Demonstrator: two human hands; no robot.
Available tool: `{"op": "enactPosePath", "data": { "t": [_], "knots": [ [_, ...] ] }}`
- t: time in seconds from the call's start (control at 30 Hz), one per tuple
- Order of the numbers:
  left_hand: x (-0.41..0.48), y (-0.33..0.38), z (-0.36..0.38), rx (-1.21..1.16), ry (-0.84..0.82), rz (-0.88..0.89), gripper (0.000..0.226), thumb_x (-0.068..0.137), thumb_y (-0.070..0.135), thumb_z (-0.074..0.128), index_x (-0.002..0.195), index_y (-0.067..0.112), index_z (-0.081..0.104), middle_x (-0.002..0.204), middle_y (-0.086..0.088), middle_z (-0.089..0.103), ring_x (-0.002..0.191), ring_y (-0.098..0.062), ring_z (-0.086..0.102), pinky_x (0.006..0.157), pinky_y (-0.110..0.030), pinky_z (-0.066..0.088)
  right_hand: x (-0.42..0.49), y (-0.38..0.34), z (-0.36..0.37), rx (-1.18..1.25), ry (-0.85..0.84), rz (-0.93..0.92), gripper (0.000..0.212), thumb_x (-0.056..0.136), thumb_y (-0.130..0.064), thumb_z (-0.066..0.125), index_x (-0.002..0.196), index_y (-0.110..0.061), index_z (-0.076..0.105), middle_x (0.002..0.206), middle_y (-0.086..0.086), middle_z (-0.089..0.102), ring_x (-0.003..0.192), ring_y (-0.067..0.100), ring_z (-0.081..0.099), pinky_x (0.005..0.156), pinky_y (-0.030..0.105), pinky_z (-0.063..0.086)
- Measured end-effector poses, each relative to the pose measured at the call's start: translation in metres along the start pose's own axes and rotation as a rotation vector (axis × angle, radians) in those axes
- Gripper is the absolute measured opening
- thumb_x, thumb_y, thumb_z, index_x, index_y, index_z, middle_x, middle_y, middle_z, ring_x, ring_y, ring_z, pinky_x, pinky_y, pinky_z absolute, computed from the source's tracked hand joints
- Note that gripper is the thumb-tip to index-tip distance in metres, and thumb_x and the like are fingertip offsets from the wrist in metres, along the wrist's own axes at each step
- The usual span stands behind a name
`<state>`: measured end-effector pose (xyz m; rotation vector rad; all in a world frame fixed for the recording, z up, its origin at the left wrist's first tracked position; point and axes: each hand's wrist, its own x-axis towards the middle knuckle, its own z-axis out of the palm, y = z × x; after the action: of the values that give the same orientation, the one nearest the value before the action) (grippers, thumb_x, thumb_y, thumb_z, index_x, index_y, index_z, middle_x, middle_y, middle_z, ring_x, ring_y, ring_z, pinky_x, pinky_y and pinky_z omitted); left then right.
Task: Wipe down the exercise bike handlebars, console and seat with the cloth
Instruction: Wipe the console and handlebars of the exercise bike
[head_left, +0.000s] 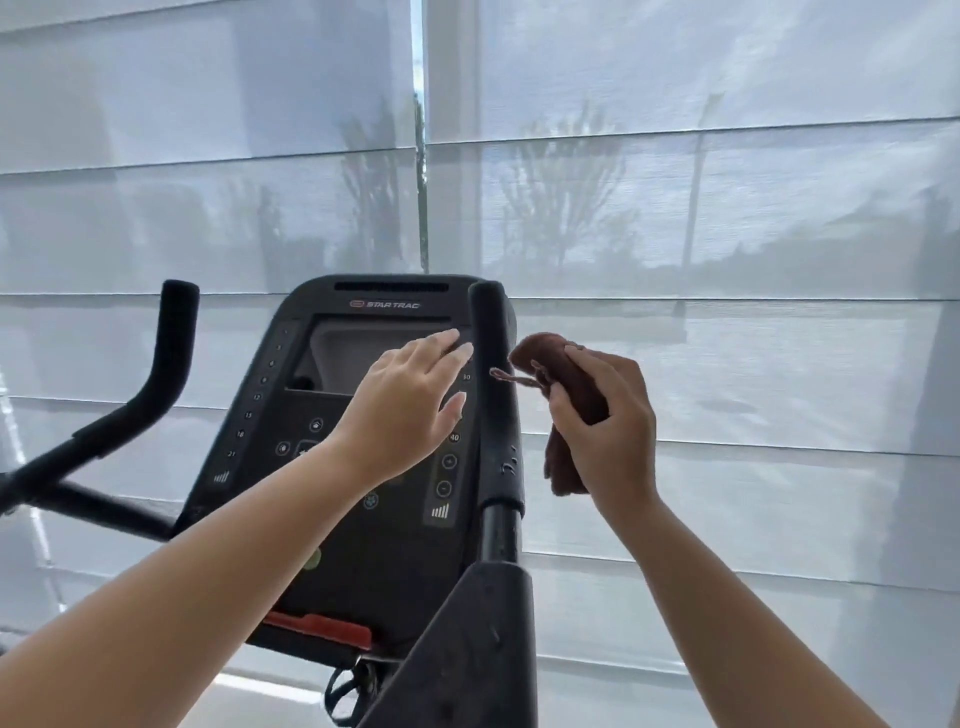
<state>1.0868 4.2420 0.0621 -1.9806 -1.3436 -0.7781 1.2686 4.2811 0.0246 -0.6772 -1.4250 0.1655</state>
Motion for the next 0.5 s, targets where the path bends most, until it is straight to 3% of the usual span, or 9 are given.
{"op": "enactPosePath", "data": {
  "t": [0.13, 0.2, 0.3, 0.5],
  "knots": [
    [0.026, -0.013, 0.021, 0.029, -0.003, -0.025, 0.057, 0.083, 0.020, 0.064, 0.132, 0.002, 0.042, 0.141, -0.015, 0.039, 0.119, -0.033, 0.048, 0.100, -0.046, 0.035, 0.052, 0.016, 0.039, 0.075, -0.021, -0.016, 0.035, 0.082, -0.014, 0.064, 0.117, -0.018, 0.061, 0.111, -0.001, 0.056, 0.108, 0.014, 0.053, 0.097, 0.035, 0.044],
    [0.034, -0.018, 0.027, 0.034, -0.014, -0.027, 0.063, 0.082, 0.023, 0.066, 0.134, 0.001, 0.038, 0.144, -0.013, 0.034, 0.119, -0.035, 0.048, 0.101, -0.048, 0.033, 0.065, 0.019, 0.054, 0.102, -0.095, -0.018, 0.041, 0.082, -0.016, 0.064, 0.122, -0.022, 0.057, 0.113, -0.002, 0.055, 0.107, 0.005, 0.052, 0.097, 0.020, 0.041],
    [0.035, -0.024, 0.035, 0.060, -0.038, -0.004, 0.067, 0.078, 0.026, 0.070, 0.133, 0.001, 0.040, 0.146, -0.011, 0.031, 0.114, -0.035, 0.051, 0.099, -0.049, 0.033, 0.053, 0.028, 0.057, 0.172, -0.171, 0.017, 0.043, 0.080, -0.021, 0.067, 0.121, -0.029, 0.056, 0.109, -0.006, 0.052, 0.098, -0.010, 0.050, 0.082, 0.000, 0.036],
    [0.032, -0.024, 0.049, 0.017, -0.037, 0.004, 0.074, 0.077, 0.033, 0.068, 0.135, 0.000, 0.036, 0.147, -0.013, 0.026, 0.116, -0.030, 0.051, 0.101, -0.048, 0.027, 0.025, 0.047, 0.056, 0.194, -0.115, -0.050, 0.032, 0.078, -0.017, 0.064, 0.109, -0.025, 0.062, 0.103, -0.001, 0.055, 0.098, -0.011, 0.049, 0.082, 0.000, 0.035]
  ]
}}
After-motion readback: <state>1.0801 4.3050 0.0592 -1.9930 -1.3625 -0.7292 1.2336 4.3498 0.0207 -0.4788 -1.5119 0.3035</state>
